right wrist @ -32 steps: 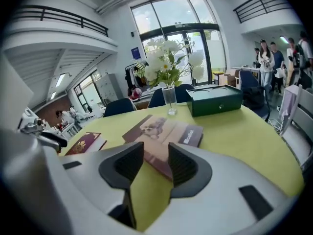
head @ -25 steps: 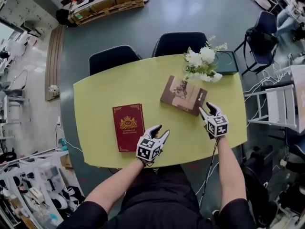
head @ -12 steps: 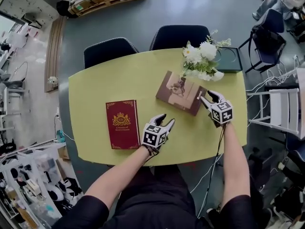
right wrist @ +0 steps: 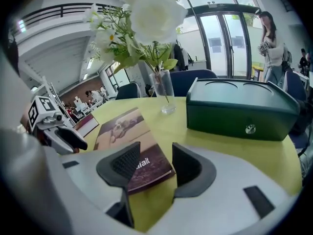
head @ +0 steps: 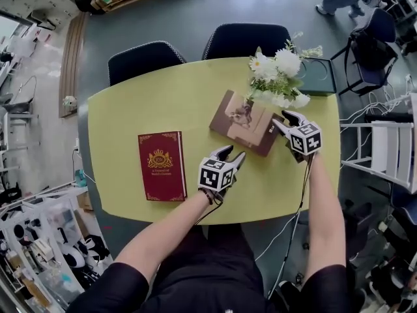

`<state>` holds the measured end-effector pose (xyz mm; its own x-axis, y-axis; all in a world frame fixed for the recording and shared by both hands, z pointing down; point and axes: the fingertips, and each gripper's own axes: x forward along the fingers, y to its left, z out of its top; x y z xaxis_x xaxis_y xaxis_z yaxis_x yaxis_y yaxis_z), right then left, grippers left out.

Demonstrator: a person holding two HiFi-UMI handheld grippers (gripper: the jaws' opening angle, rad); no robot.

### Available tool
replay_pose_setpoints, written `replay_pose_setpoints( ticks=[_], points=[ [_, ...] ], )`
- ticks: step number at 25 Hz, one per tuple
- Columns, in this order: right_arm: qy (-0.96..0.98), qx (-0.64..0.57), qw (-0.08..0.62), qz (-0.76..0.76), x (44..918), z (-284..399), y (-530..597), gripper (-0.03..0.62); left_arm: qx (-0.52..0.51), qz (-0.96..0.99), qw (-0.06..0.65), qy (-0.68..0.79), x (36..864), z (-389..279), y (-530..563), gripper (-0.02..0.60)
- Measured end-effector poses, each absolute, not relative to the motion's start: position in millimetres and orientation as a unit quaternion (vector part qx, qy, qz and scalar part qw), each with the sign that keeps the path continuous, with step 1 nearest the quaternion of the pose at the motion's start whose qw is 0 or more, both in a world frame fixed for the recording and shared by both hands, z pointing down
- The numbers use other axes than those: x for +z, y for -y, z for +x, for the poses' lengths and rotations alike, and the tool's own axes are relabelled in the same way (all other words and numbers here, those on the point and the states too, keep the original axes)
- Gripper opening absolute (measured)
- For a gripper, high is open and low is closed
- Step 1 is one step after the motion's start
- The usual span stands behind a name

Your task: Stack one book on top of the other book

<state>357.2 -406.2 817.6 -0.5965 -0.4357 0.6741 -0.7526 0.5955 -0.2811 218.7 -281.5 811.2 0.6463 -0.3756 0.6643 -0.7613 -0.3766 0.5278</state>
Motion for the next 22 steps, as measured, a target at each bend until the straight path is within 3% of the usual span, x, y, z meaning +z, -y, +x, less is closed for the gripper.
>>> replay_pose_setpoints(
  ticks=[17, 22],
  points=[
    [0.837, 0.372, 0.208, 0.344, 831, 314, 272, 0.190, 0.212, 0.773, 0.468, 0.371, 825, 185, 270, 0.192],
    [0.813, 0.405, 0.161, 0.387, 826, 327, 287, 0.190, 0.220, 0.769, 0.455, 0.391, 831, 162, 284, 0.192]
  ],
)
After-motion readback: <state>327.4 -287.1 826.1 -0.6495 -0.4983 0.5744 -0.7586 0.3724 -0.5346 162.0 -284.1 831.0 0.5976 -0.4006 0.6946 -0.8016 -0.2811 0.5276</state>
